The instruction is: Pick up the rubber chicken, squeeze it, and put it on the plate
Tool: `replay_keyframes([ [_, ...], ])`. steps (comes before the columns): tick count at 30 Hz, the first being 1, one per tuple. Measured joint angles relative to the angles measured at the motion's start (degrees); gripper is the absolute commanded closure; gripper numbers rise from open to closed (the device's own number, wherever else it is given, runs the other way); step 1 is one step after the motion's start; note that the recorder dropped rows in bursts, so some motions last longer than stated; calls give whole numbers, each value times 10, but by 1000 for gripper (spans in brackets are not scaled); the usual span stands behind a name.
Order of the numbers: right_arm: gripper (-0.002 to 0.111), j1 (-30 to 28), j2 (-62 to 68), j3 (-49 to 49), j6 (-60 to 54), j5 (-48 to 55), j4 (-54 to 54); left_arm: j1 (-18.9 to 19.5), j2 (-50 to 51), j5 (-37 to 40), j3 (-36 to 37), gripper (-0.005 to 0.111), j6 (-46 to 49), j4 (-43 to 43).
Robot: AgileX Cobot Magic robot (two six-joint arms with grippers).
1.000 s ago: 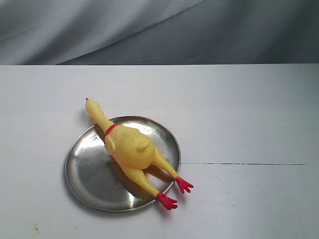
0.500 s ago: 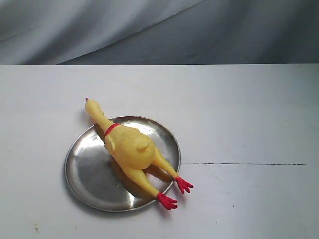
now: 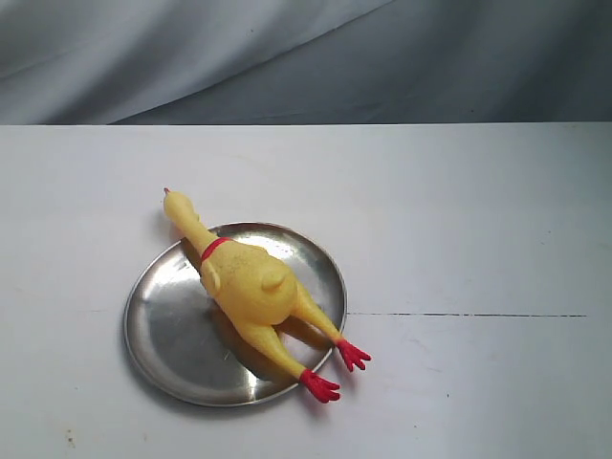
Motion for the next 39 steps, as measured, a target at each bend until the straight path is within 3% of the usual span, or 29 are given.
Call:
replay_keyframes([
  [24, 108, 0, 0, 0, 0, 0, 0, 0, 0, 0, 0, 107, 0, 2],
  [29, 108, 0, 0, 3, 0, -4, -61, 0, 0, 0, 0, 107, 0, 2],
  [35, 108, 0, 2, 153, 51, -115, -156, 0, 0, 0, 0, 107, 0, 2],
  [39, 108, 0, 2, 198, 60, -121, -181, 0, 0, 0, 0, 107, 0, 2],
])
